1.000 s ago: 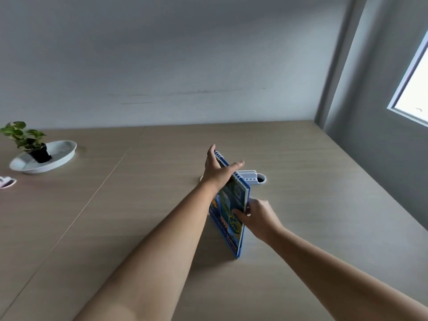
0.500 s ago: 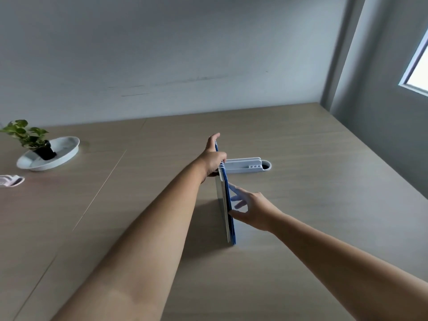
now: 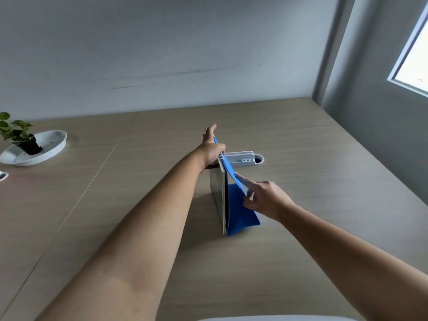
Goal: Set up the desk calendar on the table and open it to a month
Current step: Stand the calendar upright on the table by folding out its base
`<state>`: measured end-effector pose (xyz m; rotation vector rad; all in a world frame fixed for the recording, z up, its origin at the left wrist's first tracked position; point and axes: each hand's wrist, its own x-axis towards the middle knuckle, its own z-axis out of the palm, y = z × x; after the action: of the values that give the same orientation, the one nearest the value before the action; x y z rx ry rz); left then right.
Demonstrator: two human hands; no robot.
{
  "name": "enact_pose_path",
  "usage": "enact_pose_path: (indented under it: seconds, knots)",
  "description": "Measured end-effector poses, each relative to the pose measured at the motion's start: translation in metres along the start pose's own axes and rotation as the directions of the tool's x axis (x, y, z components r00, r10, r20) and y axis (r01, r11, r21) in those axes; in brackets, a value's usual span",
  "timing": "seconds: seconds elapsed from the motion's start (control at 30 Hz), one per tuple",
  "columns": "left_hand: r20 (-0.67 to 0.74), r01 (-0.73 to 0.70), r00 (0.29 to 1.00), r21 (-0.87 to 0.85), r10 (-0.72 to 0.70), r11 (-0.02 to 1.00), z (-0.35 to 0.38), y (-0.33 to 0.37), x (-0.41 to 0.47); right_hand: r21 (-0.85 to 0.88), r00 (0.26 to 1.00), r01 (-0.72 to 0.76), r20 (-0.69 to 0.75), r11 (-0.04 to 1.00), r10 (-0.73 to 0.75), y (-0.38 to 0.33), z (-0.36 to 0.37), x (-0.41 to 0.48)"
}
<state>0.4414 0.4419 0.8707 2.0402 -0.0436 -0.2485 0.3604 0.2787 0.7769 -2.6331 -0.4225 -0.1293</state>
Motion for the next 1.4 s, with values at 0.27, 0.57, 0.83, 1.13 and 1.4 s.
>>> enact_pose_path:
  seconds: [0.27,0.57,0.83,1.13,1.4]
  knots:
    - [-0.01,0.0,1.0,0.007,0.0,1.0,0.051,0.015,0.019,0.057,0.993,-0.087,-0.076,0.995,0.091,0.034,0.002,-0.016]
    - [-0.178,-0.129,0.979,-0.176,0.098,0.976,0.037,-0.009,0.016,-0.039,0.978,-0.202,0.045,0.979,0.204,0.028,0.021,-0.039]
    - [0.01,0.087,0.996,-0.216,-0.087,0.972,0.027,-0.015,0.042,0.12,0.875,-0.454,-0.127,0.883,0.468,-0.029,0.033,-0.034]
    - [-0.092,0.071,0.991,-0.257,-0.097,0.964,0.001,-0.037,0.026,0.187,0.856,-0.501,-0.04,0.845,0.516,-0.031,0.024,-0.003]
    - [-0.166,0.077,0.985,0.153,-0.051,0.985,-0.019,-0.089,-0.007,0.348,0.8,-0.56,-0.006,0.751,0.6,-0.004,0.008,0.045]
